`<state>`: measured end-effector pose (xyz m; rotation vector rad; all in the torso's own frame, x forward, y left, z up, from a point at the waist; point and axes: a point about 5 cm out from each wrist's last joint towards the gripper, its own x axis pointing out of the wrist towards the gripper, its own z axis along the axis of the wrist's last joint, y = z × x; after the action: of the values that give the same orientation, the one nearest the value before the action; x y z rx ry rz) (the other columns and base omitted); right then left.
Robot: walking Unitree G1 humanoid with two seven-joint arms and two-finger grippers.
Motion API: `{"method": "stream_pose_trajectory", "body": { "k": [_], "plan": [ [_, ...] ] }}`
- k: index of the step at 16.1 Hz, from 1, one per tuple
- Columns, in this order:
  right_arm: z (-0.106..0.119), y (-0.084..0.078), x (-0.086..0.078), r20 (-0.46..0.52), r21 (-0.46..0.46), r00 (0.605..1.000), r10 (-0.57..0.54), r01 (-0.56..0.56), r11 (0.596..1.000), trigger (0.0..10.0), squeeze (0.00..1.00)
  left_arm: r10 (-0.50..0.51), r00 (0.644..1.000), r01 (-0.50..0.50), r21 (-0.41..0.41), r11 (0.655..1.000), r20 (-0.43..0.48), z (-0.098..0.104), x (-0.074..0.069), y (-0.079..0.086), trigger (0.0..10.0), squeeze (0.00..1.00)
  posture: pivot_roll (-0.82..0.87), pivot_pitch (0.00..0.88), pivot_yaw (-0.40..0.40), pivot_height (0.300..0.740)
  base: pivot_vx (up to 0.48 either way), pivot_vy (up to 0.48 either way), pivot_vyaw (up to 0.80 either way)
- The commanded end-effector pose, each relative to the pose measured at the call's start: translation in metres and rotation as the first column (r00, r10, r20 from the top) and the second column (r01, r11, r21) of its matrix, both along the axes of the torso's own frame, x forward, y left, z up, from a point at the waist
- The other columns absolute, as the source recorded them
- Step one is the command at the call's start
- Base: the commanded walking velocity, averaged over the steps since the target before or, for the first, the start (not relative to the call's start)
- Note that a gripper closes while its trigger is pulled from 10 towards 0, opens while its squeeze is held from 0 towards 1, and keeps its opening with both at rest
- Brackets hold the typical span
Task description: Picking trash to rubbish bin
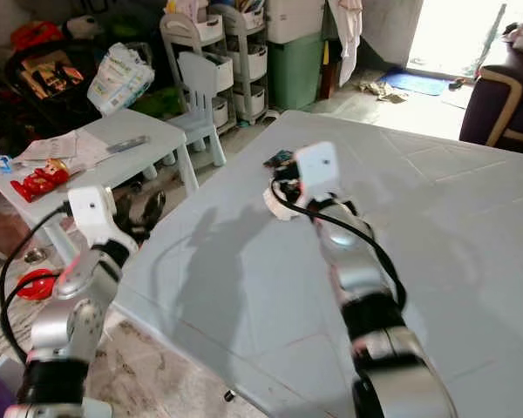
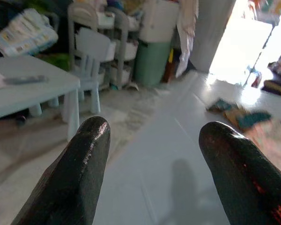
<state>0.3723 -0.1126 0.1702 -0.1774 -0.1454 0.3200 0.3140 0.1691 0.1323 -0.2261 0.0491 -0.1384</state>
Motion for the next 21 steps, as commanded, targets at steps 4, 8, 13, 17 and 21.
{"method": "stream_pose_trajectory", "body": {
  "k": [4, 8, 13, 17, 21],
  "plan": [
    [-0.002, 0.01, 0.011, 0.004, -0.101, 1.0, -0.002, 0.002, 0.995, 10.0, 0.0, -0.048, 0.999, 0.048, 0.056, 0.997, -0.014, -0.001, -0.017, -0.008, 10.0, 0.0, 0.15, 0.063, 0.028, 0.74, 0.0, 0.0, 0.0],
    [-0.009, 0.013, 0.019, 0.03, -0.279, 0.996, -0.08, 0.085, 0.956, 10.0, 0.0, -0.105, 0.993, 0.11, 0.107, 0.988, -0.051, 0.001, -0.053, -0.014, 10.0, 0.0, 0.21, 0.16, 0.02, 0.74, 0.0, 0.0, 0.0],
    [0.002, -0.001, 0.03, 0.056, -0.306, 0.972, -0.228, 0.234, 0.923, 10.0, 0.0, -0.255, 0.965, 0.262, 0.135, 0.956, -0.068, 0.006, -0.083, -0.036, 10.0, 0.0, 0.24, 0.208, 0.009, 0.74, 0.0, 0.0, 0.0],
    [-0.014, -0.003, 0.029, -0.133, -0.246, 0.96, -0.245, 0.208, 0.947, 10.0, 0.0, -0.29, 0.954, 0.297, 0.122, 0.947, -0.076, 0.004, -0.083, -0.046, 10.0, 0.0, 0.22, 0.208, -0.009, 0.74, 0.0, 0.0, 0.0],
    [-0.043, 0.013, 0.017, -0.335, -0.101, 0.941, -0.051, 0.018, 0.995, 10.0, 0.0, -0.293, 0.953, 0.3, 0.114, 0.947, -0.071, 0.006, -0.079, -0.049, 10.0, 0.0, 0.21, 0.203, -0.011, 0.74, 0.0, 0.0, 0.0]
  ]
}}
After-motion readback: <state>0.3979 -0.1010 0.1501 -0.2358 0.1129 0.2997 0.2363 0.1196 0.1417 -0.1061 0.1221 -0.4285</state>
